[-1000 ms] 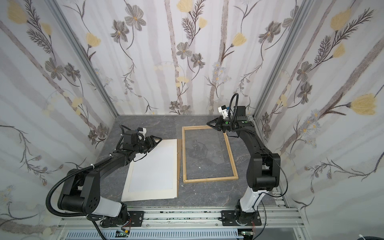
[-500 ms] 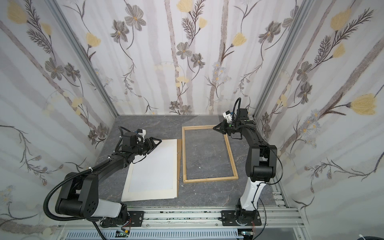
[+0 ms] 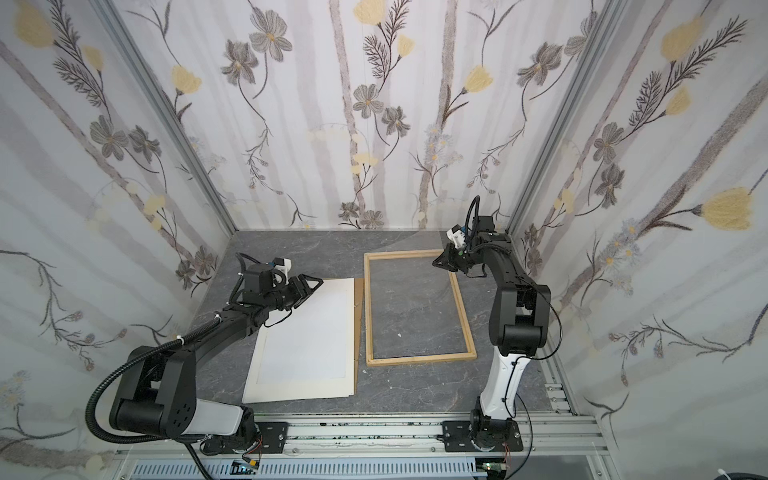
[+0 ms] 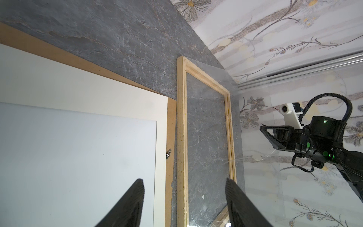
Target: Put the photo into the frame
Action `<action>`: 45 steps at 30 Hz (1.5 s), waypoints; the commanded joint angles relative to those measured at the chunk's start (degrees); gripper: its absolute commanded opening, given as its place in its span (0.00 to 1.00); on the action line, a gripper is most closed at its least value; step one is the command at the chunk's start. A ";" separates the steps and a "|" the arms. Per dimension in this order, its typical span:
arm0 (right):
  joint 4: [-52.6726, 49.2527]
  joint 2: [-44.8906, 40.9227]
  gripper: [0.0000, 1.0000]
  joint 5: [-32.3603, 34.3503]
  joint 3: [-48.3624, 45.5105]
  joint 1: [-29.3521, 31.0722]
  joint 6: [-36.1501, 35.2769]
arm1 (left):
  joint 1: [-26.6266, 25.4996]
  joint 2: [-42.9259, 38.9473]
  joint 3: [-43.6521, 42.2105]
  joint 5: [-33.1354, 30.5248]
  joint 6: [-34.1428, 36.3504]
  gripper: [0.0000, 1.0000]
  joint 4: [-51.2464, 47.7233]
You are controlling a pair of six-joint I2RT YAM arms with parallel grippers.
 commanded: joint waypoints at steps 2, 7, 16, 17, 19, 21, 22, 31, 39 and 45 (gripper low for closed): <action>-2.69 0.45 0.00 4.55 0.78 0.23 -3.36 | 0.07 -0.41 -0.19 0.03 0.97 0.65 0.77; -3.13 1.18 0.00 5.52 0.67 1.00 -4.10 | 0.08 -0.51 -0.27 0.12 0.91 0.65 0.95; -3.63 1.45 0.00 8.14 0.55 1.37 -5.10 | 0.12 -0.85 -0.93 0.21 1.06 0.65 1.11; -3.55 1.58 0.00 8.14 0.57 1.36 -5.19 | 0.16 -0.88 -0.88 0.21 1.07 0.65 1.08; -3.41 1.86 0.00 8.23 0.65 1.36 -5.15 | 0.16 -0.75 -0.97 0.21 1.06 0.65 1.16; -3.40 2.00 0.00 8.53 0.99 1.28 -5.17 | 0.16 -0.78 -1.05 0.21 1.06 0.65 1.29; -3.32 2.01 0.00 8.69 1.00 1.23 -5.15 | 0.15 -0.79 -1.14 0.25 1.02 0.65 1.30; -2.59 2.65 0.00 8.60 1.11 0.98 -4.91 | 0.17 -0.99 -1.67 0.21 0.98 0.65 1.60; -0.93 2.96 0.00 7.52 0.27 0.90 -3.76 | 0.20 -1.08 -2.02 0.29 0.72 0.65 2.06; 1.94 1.58 0.00 7.61 -2.33 0.48 -1.85 | 0.16 -1.32 -2.78 0.12 0.54 0.65 2.40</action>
